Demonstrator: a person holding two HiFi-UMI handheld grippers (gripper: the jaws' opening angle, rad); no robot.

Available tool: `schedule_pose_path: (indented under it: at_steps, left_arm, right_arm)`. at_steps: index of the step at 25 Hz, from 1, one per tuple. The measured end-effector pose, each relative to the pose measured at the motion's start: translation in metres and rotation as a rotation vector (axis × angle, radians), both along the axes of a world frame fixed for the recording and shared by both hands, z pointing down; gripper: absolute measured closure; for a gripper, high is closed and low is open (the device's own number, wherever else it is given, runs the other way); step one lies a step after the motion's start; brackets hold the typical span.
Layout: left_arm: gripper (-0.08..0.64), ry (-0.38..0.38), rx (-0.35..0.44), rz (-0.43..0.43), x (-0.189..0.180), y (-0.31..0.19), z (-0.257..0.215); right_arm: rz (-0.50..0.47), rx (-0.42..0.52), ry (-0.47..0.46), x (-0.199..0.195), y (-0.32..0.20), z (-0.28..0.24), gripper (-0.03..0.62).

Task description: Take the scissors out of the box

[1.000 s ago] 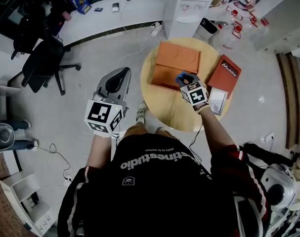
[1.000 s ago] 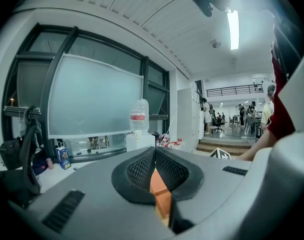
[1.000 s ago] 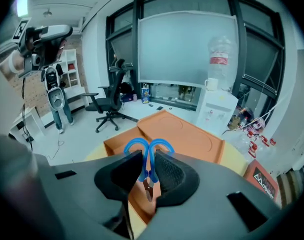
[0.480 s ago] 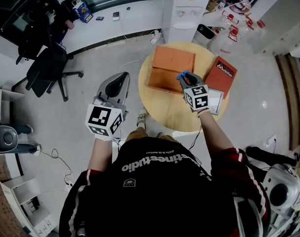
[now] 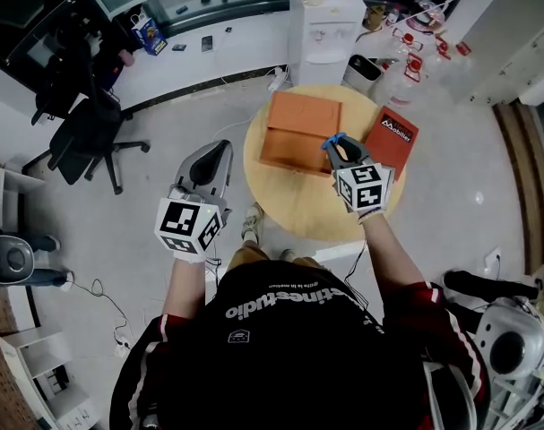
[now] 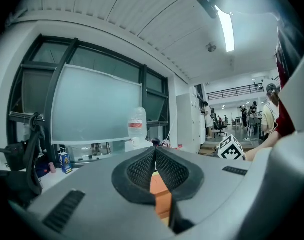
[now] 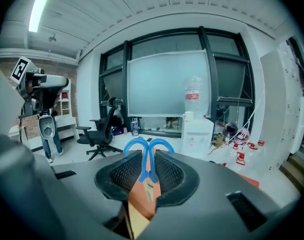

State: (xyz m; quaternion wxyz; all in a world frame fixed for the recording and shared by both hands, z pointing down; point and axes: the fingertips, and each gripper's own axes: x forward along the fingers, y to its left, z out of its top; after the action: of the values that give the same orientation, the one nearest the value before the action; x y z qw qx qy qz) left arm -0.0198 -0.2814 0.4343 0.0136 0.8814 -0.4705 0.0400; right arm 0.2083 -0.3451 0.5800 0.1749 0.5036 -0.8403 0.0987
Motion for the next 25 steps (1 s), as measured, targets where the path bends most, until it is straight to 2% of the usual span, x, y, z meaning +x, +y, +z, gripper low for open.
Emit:
schedule_pose_path:
  at_steps: [12, 25]
  left_arm:
    - [0.543, 0.058, 0.028, -0.002, 0.019, -0.001, -0.024]
    - [0.543, 0.057, 0.062, -0.083, -0.016, 0.014, -0.055]
  right_arm:
    - [0.020, 0.035, -0.037, 0.021, 0.036, -0.074, 0.483]
    - [-0.013, 0.106, -0.068, 0.000, 0.053, -0.135, 0.482]
